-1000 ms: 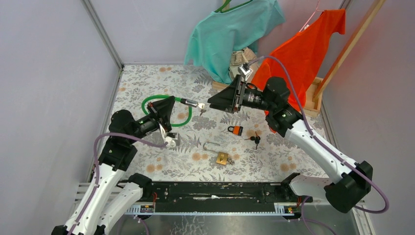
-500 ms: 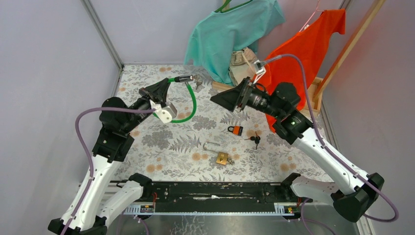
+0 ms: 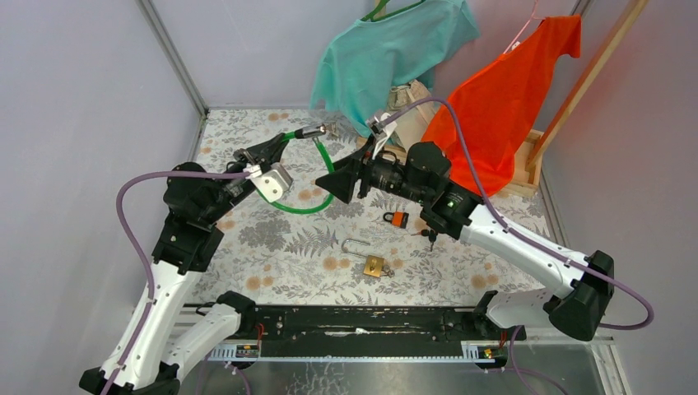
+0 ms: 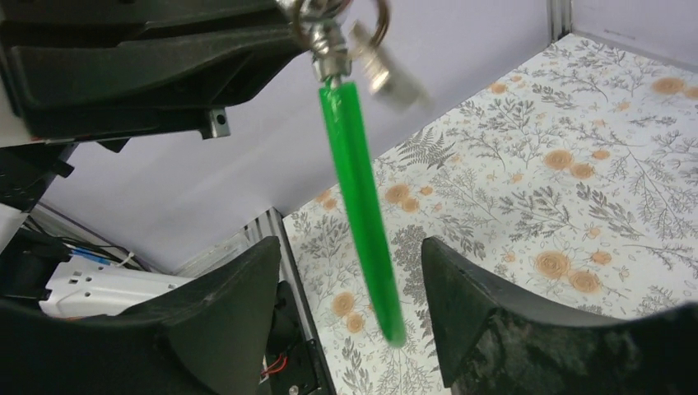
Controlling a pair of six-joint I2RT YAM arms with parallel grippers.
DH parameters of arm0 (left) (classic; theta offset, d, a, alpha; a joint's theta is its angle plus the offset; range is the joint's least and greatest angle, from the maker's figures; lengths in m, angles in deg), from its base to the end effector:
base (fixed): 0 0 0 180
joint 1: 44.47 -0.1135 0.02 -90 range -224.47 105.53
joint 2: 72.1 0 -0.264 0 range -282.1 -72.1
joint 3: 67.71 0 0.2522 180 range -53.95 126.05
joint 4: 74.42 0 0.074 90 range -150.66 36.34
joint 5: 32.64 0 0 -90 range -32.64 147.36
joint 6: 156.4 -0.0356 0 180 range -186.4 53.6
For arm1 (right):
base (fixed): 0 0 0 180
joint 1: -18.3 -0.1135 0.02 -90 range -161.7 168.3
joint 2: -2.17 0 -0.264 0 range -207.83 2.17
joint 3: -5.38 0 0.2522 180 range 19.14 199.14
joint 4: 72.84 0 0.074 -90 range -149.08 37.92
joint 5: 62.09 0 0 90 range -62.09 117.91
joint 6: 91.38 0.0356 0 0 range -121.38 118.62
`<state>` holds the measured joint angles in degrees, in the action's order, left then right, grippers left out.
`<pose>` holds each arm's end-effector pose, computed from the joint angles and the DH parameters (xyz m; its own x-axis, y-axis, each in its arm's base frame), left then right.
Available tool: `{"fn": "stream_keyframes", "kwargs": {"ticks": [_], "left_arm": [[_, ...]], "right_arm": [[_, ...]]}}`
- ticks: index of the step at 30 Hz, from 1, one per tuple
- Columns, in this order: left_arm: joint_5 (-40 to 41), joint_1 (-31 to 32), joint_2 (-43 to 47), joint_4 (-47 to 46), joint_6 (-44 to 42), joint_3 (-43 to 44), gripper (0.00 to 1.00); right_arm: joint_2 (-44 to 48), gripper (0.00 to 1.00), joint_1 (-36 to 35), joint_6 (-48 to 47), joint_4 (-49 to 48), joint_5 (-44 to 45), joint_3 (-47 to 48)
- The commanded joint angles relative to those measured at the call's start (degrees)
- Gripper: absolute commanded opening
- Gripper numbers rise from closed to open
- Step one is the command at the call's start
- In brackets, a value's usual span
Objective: Unlock with the key
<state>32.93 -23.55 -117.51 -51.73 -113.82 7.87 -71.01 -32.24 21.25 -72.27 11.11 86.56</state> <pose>0.1425 -0.0702 0.4421 0.6037 0.4870 -0.6312 0.3896 0.5106 0.7665 0.1831 0.2386 0.4153 -0.2786 0.2411 -0.9296 -0.8820 0.3189 0.3470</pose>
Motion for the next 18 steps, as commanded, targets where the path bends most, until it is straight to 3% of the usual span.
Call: {"fn": "stream_keyframes", "kwargs": {"ticks": [1,3,6,8,11,13,14,18], "left_arm": [[-2.7,0.3,1.8,-2.5,2.2,2.4,0.0],[-3.4,0.2,2.2,-1.9,2.1,2.3,0.0],[-5.0,0.3,2.3,0.1,2.4,2.6,0.01],[-7.1,0.3,2.2,2.0,4.7,3.1,0.18],[-10.8,0.3,0.7,7.3,18.6,6.2,0.48],[-17.5,0.3,-1.6,16.1,22.0,9.4,0.86],[-20.3,0.3,-2.4,19.0,22.6,10.1,0.98],[-22.2,0.3,-4.1,21.3,26.9,10.4,1.0]], "right_arm": [[-0.8,0.66,-0.8,-4.5,-4.1,2.0,3.9],[-0.9,0.56,-0.9,-5.1,-3.9,1.6,4.1],[-0.1,0.2,-0.8,-6.0,-3.8,0.9,3.7],[0.8,0.02,-0.8,-7.4,-3.3,0.4,3.4],[2.2,0.0,-0.8,-11.0,-0.3,0.0,3.4],[3.1,0.0,-0.8,-12.7,2.1,0.0,3.1],[3.7,0.0,-0.9,-13.6,2.7,-0.9,2.6],[6.2,0.0,-0.9,-15.9,3.5,-4.8,0.8]]}}
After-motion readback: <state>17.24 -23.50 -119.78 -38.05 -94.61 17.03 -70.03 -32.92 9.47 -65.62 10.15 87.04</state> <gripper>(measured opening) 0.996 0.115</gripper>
